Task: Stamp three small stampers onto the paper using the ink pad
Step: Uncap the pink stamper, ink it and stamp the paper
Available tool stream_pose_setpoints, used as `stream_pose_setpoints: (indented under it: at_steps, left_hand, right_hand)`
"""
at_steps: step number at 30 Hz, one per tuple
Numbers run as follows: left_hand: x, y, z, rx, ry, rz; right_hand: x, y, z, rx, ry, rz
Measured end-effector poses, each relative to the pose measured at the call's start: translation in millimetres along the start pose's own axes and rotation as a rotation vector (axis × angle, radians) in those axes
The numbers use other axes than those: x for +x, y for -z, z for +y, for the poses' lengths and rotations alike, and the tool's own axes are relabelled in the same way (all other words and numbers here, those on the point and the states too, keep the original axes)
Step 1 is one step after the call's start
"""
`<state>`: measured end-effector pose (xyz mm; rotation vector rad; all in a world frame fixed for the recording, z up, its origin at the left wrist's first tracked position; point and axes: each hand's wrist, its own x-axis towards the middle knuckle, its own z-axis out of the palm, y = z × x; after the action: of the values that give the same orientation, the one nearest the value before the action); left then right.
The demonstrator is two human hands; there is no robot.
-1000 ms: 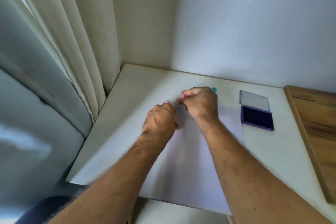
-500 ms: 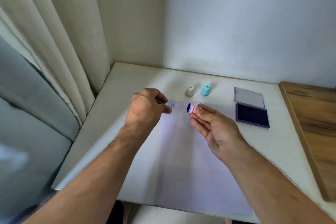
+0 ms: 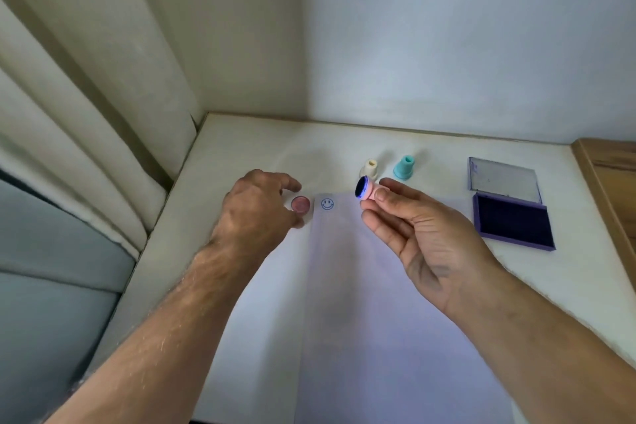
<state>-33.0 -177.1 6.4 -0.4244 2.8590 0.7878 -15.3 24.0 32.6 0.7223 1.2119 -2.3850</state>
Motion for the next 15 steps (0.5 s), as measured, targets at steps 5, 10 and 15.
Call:
stream_pose_setpoints:
  at_steps: [5, 10, 15]
  left_hand:
    - [3, -7, 2, -0.091, -0.007, 0.029]
    - [0, -6, 4, -0.149, 0.007, 0.065]
    - [-1, 3, 18, -0.405, -0.005, 0.172]
  right_hand:
    - [2, 0, 3, 0.008, -0.035, 0.019]
    - [4, -1, 4, 0.003, -0.029, 0.043]
    - [4, -2, 3, -0.014, -0.006, 0.052]
